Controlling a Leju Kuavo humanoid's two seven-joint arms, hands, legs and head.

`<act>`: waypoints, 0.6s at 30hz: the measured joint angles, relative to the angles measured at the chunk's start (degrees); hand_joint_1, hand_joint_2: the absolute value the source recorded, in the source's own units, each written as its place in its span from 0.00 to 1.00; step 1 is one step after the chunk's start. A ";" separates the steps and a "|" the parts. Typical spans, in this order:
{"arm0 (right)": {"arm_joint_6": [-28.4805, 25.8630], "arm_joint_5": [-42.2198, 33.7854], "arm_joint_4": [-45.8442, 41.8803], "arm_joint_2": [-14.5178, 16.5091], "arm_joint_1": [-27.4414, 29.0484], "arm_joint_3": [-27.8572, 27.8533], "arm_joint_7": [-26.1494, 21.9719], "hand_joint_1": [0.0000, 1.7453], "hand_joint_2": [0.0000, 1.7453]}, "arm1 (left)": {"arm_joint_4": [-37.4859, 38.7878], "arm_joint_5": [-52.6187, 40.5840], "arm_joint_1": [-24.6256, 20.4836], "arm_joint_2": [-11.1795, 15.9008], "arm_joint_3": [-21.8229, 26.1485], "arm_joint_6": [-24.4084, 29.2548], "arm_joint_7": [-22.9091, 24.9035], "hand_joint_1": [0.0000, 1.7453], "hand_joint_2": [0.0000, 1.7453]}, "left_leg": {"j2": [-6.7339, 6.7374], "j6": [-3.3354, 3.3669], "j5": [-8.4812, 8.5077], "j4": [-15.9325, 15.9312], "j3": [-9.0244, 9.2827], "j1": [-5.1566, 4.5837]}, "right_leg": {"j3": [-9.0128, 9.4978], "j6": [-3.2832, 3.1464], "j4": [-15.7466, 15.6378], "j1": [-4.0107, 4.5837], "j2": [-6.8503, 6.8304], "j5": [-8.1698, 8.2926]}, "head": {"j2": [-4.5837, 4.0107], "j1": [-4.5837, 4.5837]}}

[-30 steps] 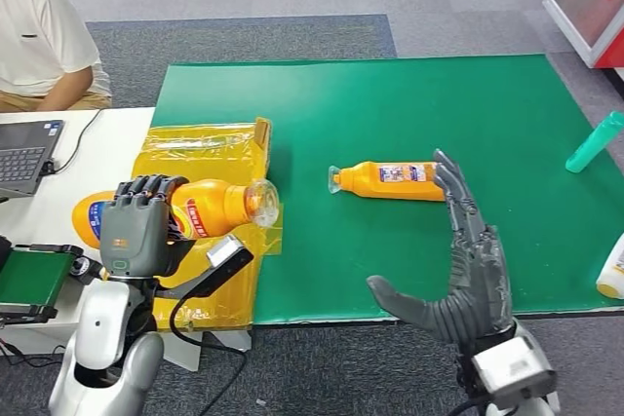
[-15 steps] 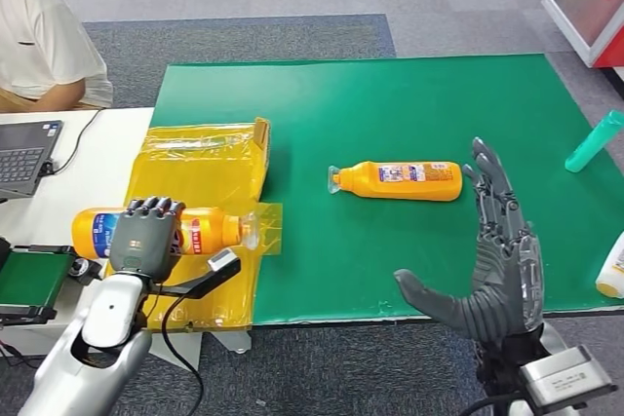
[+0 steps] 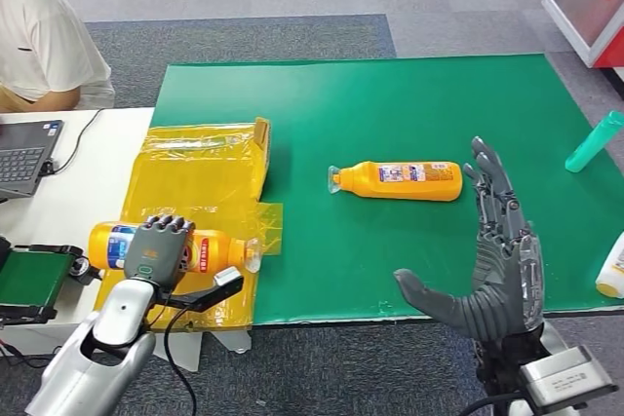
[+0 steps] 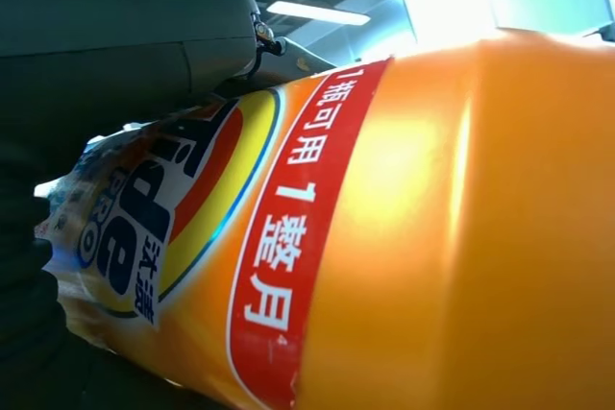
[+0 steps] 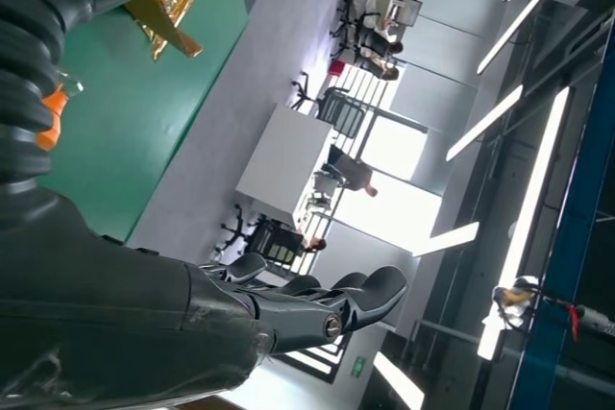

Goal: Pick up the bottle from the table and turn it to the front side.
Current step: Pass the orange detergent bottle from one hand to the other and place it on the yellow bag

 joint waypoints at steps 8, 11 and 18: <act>0.28 -0.27 0.00 0.07 -0.03 0.54 -0.07 0.00 1.00 | 4.16 0.00 -3.35 -5.77 -0.29 -0.32 -1.51 1.00 1.00 | -0.01 0.01 0.00 0.00 -0.01 -0.01 | 0.03 0.03 0.00 -0.01 -0.01 0.03 | 0.01 0.01; 0.38 -0.28 0.00 0.13 -0.03 0.74 -0.07 0.00 1.00 | 5.01 0.00 -4.26 -7.18 -0.37 -0.56 -1.55 1.00 1.00 | 0.00 0.01 0.00 0.00 0.00 -0.01 | 0.02 0.04 0.00 -0.01 -0.01 0.04 | 0.01 0.01; 0.38 -0.32 0.00 0.13 -0.02 0.80 -0.13 0.00 1.00 | 5.94 0.00 -4.71 -8.40 -0.38 -0.56 -1.68 1.00 1.00 | 0.00 0.00 0.00 0.00 -0.01 -0.01 | 0.00 0.03 0.00 -0.01 -0.01 0.03 | -0.01 0.01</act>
